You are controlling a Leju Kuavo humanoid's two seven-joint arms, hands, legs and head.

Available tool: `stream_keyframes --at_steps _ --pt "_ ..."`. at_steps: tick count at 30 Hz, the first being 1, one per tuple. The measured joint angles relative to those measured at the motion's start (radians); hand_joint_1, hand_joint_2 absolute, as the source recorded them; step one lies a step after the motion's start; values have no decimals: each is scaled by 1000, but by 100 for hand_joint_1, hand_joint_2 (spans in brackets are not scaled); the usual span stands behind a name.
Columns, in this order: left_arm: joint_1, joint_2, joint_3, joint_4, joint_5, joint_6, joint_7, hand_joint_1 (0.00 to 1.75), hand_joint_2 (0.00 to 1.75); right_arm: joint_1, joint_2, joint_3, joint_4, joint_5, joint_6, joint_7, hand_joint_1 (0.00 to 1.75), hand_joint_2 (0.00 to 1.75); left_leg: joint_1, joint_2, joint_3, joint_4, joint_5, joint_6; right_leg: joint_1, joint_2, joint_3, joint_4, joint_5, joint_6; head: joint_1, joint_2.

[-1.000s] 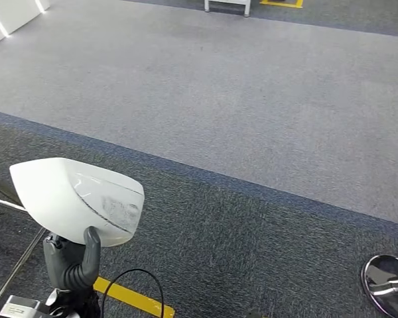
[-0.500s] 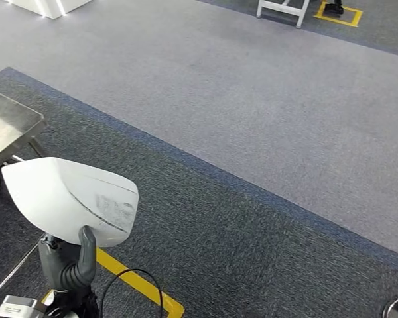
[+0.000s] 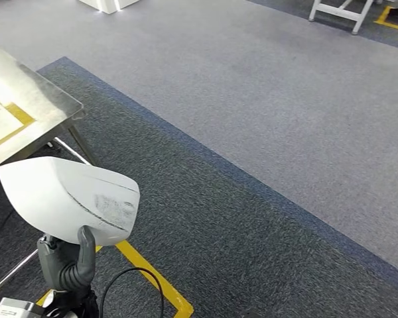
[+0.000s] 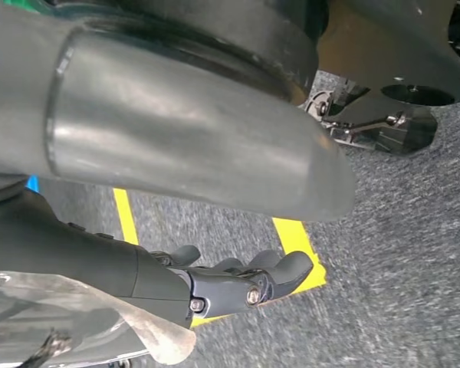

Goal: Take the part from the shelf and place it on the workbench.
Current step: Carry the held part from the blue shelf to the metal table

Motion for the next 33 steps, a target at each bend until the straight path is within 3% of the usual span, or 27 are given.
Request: stream_keyframes --at_steps 1,2,4,6,8,10,11,13,14,16,17,18,19,21,23,25,26,28,29,31,32,33 --pt "0 0 0 0 2 -2 0 175 175 1 0 0 0 0 2 -2 0 0 4 3 -19 42 -11 -4 0 -15 2 0 -3 0 0 0" --pt "0 0 0 0 3 -4 0 175 175 1 0 0 0 0 5 -5 0 0 7 5 -23 52 -3 -6 0 -29 5 0 -5 0 0 0" --pt "-1 0 0 0 4 -7 0 175 175 0 -1 0 0 0 10 -11 0 0 10 21 23 -39 61 -7 0 -53 15 1 -13 4 0 0" --pt "-5 0 0 0 1 -11 0 175 175 -1 -1 0 0 1 12 -17 0 0 4 63 86 -163 107 1 4 -74 25 2 -23 12 0 0" --pt "-9 0 0 0 -4 -15 0 175 175 -3 -1 0 0 8 13 -22 0 0 -4 84 106 -209 108 14 10 -94 30 2 -31 23 2 0" --pt "-11 0 0 -1 -8 -20 0 175 175 -8 -1 3 0 23 13 -24 0 0 -4 66 105 -214 108 27 10 -109 34 1 -37 34 5 0" --pt "-11 -1 0 -1 -10 -23 0 175 175 -11 -1 5 0 29 13 -24 0 0 -1 55 106 -217 109 33 8 -97 33 7 -45 39 7 0" --pt "-15 -3 -1 -1 -12 -27 0 175 175 -13 0 8 0 35 15 -25 0 0 5 36 108 -222 112 44 4 -43 -2 77 -88 46 13 0" --pt "-16 -4 -2 -2 -13 -28 0 175 175 -13 0 8 0 37 16 -25 0 0 5 26 108 -222 112 47 3 -16 -35 144 -118 48 16 0" --pt "-17 -5 -3 -2 -13 -30 0 175 175 -9 0 9 0 40 19 -24 0 0 5 1 108 -222 111 51 3 4 -110 274 -156 50 18 0" --pt "-17 -5 -3 -2 -13 -31 1 175 175 -7 0 9 0 41 21 -23 0 0 5 -12 109 -222 111 51 3 6 -131 297 -148 51 18 0" --pt "-17 -6 -3 -2 -13 -31 1 175 175 -5 0 9 0 42 24 -23 0 0 5 -27 110 -221 110 50 3 8 -133 280 -119 50 18 0" --pt "-17 -6 -4 -2 -13 -32 1 175 175 -5 0 9 0 42 27 -22 0 0 5 -41 112 -221 110 49 1 15 -116 224 -75 48 18 0" --pt "-18 -8 -6 -1 -13 -32 2 175 175 -4 -1 9 1 42 35 -20 0 0 5 -66 113 -218 108 44 -5 62 -65 89 -7 45 18 0" --pt "-19 -8 -10 -1 -14 -32 2 175 175 -2 -1 9 1 42 39 -18 0 0 6 -87 105 -215 110 33 -8 99 -35 25 8 40 17 0" --pt "-19 -8 -11 0 -16 -33 2 175 175 -1 0 9 1 42 40 -18 0 0 10 -107 98 -214 113 20 -6 86 -30 21 6 32 17 0" --pt "-19 -8 -11 0 -16 -33 2 175 175 -1 0 9 1 42 40 -17 0 0 10 -101 95 -210 110 15 -6 74 -28 19 8 26 16 0" --pt "-21 -6 -11 0 -17 -31 3 175 175 -1 2 10 1 44 41 -18 0 0 8 -56 71 -156 76 4 -9 46 -23 14 9 14 8 0" --pt "-22 -6 -11 0 -18 -29 3 175 175 0 2 10 1 44 41 -18 0 0 7 -25 47 -101 45 0 -7 31 -20 14 8 10 4 0" --pt "-23 -5 -11 1 -20 -27 3 175 175 2 2 11 1 46 42 -18 0 0 10 2 -10 22 -8 -7 -4 -1 -17 14 4 4 1 0" --pt "-22 -5 -12 2 -21 -27 3 175 175 3 2 11 1 46 42 -18 0 0 11 5 -24 52 -12 -8 -4 -17 -16 14 2 4 1 0" --pt "-21 -4 -12 3 -22 -26 3 175 175 3 2 11 1 46 42 -18 0 0 12 7 -20 46 3 -9 -4 -32 -14 14 0 4 1 0"
